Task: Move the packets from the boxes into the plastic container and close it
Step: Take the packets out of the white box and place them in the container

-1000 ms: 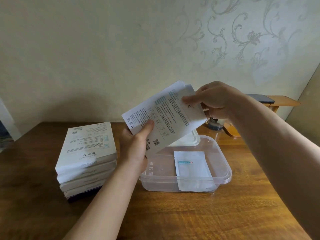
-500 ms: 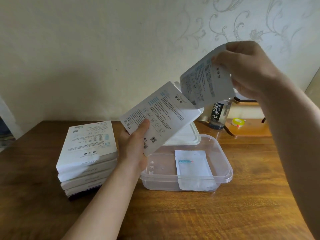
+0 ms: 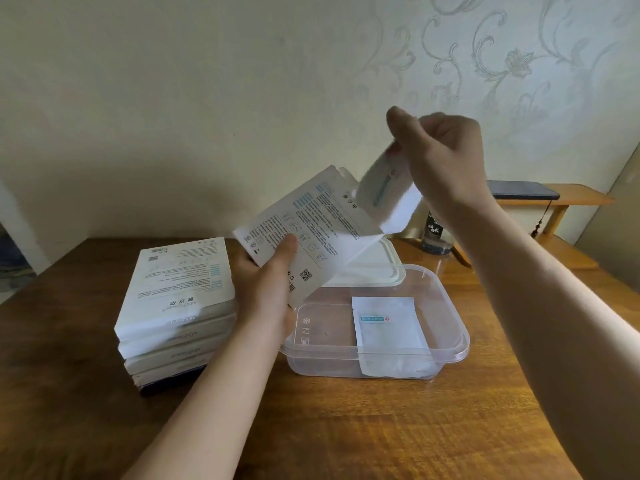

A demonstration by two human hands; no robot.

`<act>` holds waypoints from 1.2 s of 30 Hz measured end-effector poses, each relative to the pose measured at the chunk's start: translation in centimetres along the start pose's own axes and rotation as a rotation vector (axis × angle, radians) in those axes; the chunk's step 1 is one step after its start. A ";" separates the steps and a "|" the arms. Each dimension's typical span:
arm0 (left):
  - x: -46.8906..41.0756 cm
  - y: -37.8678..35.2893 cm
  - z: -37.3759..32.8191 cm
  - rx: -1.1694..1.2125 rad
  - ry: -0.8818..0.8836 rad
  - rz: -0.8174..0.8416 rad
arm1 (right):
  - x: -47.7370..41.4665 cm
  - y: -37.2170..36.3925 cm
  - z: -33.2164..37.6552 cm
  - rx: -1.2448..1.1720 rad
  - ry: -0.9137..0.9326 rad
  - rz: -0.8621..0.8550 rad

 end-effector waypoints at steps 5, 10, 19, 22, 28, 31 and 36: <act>0.2 -0.1 -0.1 0.012 -0.030 -0.043 | 0.6 0.5 -1.6 0.088 -0.168 0.059; 0.8 -0.6 -0.7 0.101 -0.065 -0.131 | 3.0 0.0 -4.4 -0.001 -0.390 0.194; 0.7 -0.5 -2.8 0.129 -0.231 -0.191 | 6.0 -1.4 -9.7 -0.113 -0.779 0.238; 0.4 -0.4 -2.6 0.141 -0.177 -0.168 | 6.5 -1.9 -10.5 -0.089 -0.884 0.238; 0.5 -0.4 -0.9 0.101 -0.057 -0.073 | 8.6 -4.7 -11.4 0.013 -1.020 0.411; 0.5 -0.3 -0.3 0.069 -0.066 -0.035 | 8.7 -5.1 -11.0 0.180 -0.925 0.594; 0.3 -0.3 0.2 0.038 -0.059 -0.017 | 8.1 -3.8 -9.6 0.926 -0.291 1.026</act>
Point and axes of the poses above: each hand's wrist, its own x-axis away from the middle knuckle, its own y-axis out of the back of the hand, z = x × y, the point moved 1 cm from there along -x, towards the middle knuckle, and after that the axes turned 1 degree about y, right-handed, at the moved point
